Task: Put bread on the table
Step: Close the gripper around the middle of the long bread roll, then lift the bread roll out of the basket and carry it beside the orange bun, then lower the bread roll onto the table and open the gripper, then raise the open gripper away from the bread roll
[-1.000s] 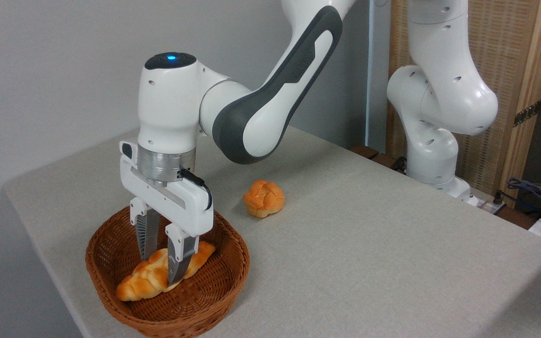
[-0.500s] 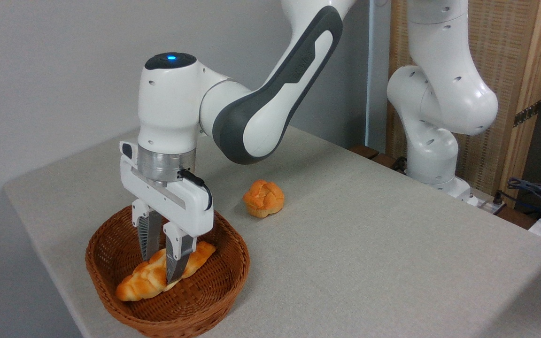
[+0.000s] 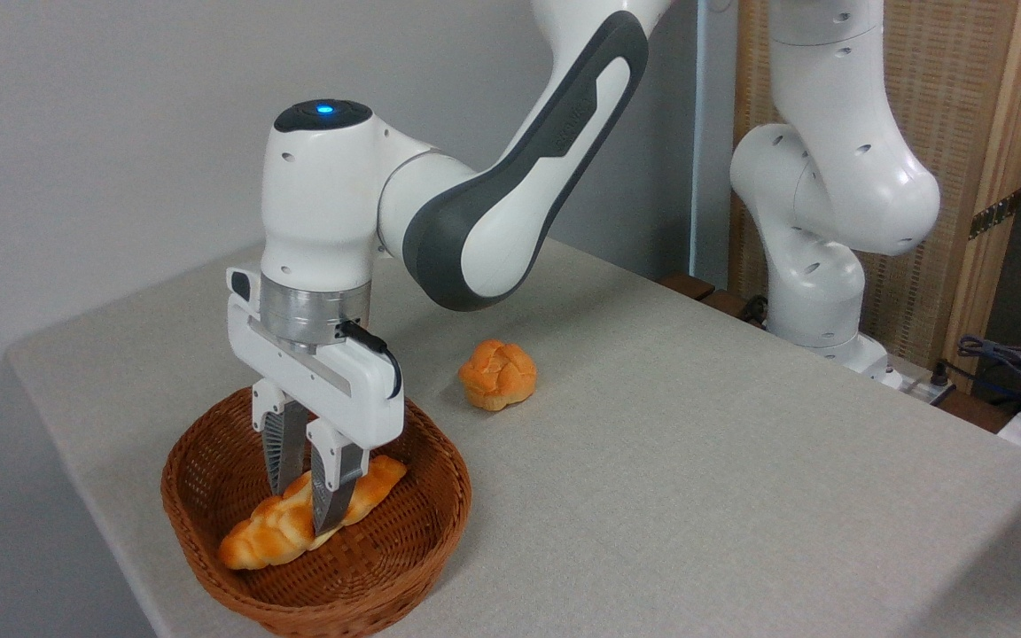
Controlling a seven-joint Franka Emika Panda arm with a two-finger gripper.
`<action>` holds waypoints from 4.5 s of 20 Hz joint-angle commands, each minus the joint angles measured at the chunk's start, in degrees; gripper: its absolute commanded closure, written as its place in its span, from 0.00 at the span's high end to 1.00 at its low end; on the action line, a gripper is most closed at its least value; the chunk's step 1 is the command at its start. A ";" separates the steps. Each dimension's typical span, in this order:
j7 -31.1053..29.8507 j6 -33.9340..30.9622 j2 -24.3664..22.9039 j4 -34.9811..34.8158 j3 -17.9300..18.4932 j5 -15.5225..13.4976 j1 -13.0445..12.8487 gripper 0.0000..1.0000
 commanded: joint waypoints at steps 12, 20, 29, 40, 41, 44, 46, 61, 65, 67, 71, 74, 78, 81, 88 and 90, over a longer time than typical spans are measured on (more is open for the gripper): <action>0.58 -8.36 -1.83 3.99 0.27 -0.32 -0.01 0.20; 2.50 -19.25 -6.21 6.72 1.66 -0.93 0.17 0.21; 27.45 -40.26 -20.18 1.11 7.56 -0.41 0.08 0.23; 30.11 -39.83 -26.26 -14.11 7.30 6.36 -0.18 0.57; 30.11 -39.57 -26.09 -14.11 7.30 6.36 -0.10 0.65; 30.02 -39.22 -24.95 -14.11 7.30 6.54 -0.01 0.85; 30.02 -39.13 -24.42 -14.02 7.21 7.93 -0.09 0.92; 28.79 -39.13 -24.15 -13.32 5.80 9.44 0.08 1.00; 28.79 -39.13 -24.15 -13.14 5.80 9.44 0.08 1.00; 28.79 -39.22 -24.15 -12.36 5.80 9.35 0.08 1.00; 28.35 -39.48 -24.15 -8.24 5.80 8.82 0.17 1.00; 25.02 -40.36 -21.97 -2.53 5.72 8.65 0.17 1.00; 22.11 -42.37 -19.33 3.71 4.93 7.42 0.17 1.00; 21.94 -47.37 -14.41 12.14 4.92 5.75 0.17 1.00; 16.57 -48.80 -10.45 20.33 4.93 5.66 0.08 1.00; 16.48 -49.14 -9.39 22.44 5.19 5.40 0.08 1.00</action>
